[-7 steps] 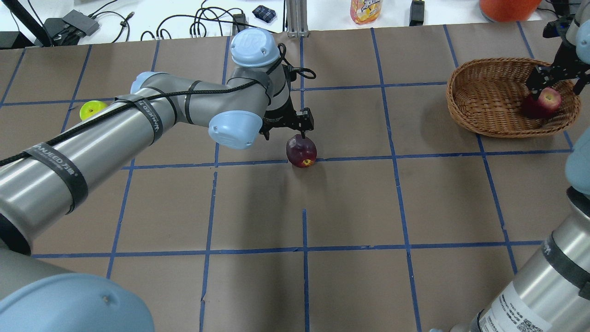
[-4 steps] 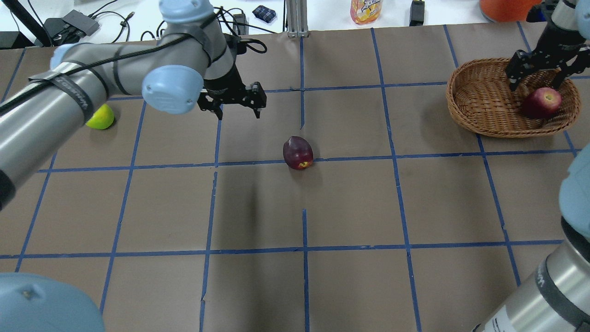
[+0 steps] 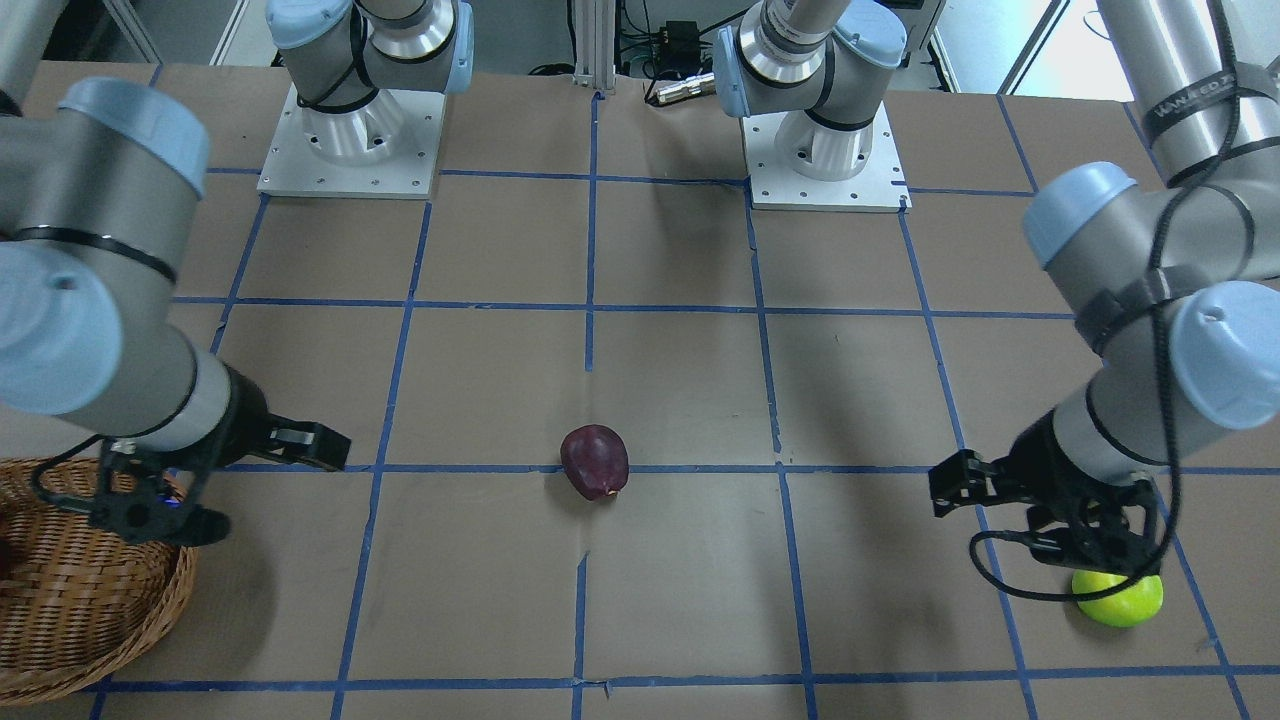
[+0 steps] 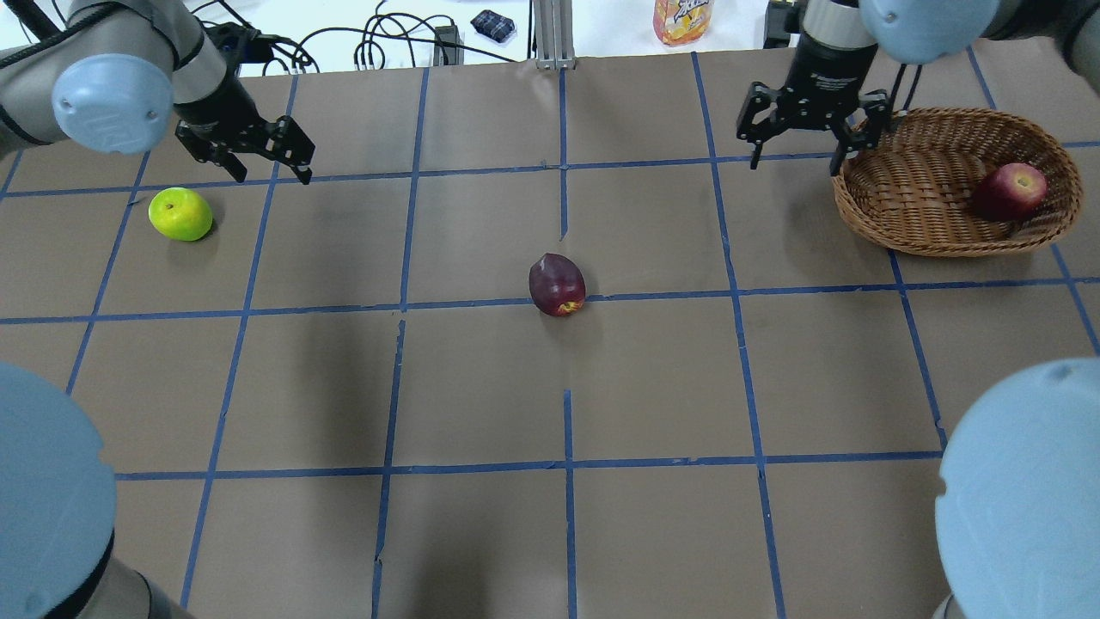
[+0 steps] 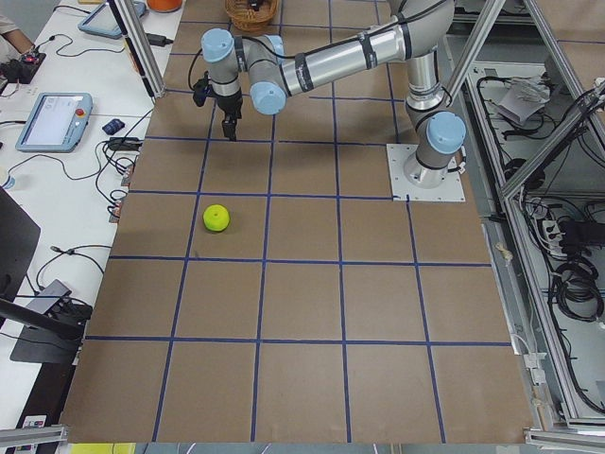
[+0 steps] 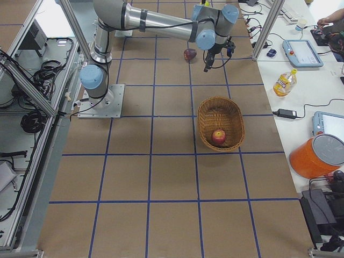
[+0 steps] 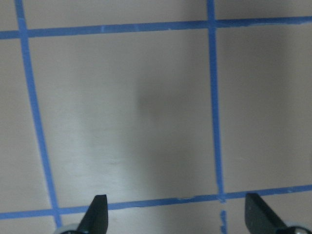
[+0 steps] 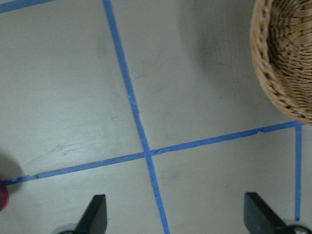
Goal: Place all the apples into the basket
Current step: 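Move the right gripper to the dark apple while the left moves to the green apple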
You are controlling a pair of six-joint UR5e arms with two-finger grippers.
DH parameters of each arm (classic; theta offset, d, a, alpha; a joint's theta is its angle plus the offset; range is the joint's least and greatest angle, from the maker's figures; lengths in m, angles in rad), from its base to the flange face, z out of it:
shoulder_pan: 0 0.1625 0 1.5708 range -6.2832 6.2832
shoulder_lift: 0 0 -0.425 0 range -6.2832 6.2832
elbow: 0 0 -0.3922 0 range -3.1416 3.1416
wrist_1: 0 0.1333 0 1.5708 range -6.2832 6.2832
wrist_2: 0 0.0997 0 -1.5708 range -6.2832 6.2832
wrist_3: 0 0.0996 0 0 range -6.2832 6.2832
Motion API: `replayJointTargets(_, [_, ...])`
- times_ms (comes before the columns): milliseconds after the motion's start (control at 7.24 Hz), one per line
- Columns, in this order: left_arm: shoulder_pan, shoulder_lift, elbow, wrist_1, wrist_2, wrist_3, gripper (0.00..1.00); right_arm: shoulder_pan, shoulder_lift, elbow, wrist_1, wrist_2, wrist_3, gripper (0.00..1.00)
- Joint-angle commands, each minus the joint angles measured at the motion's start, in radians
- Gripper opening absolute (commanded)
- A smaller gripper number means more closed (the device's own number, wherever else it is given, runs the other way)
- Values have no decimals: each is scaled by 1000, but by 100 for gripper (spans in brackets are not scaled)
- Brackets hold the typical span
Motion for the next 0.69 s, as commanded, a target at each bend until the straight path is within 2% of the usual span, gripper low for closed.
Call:
replayJointTargets(0, [100, -121, 121, 50, 122, 182, 100, 182, 19, 3, -76, 4, 110, 100])
replayJointTargets(138, [138, -163, 135, 63, 117, 181, 100, 219, 22, 6, -98, 4, 132, 100])
replayJointTargets(276, [160, -201, 137, 63, 117, 179, 100, 243, 45, 11, -103, 44, 164, 100])
replayJointTargets(552, [166, -252, 138, 90, 124, 179, 100, 332, 117, 17, -202, 76, 224, 100])
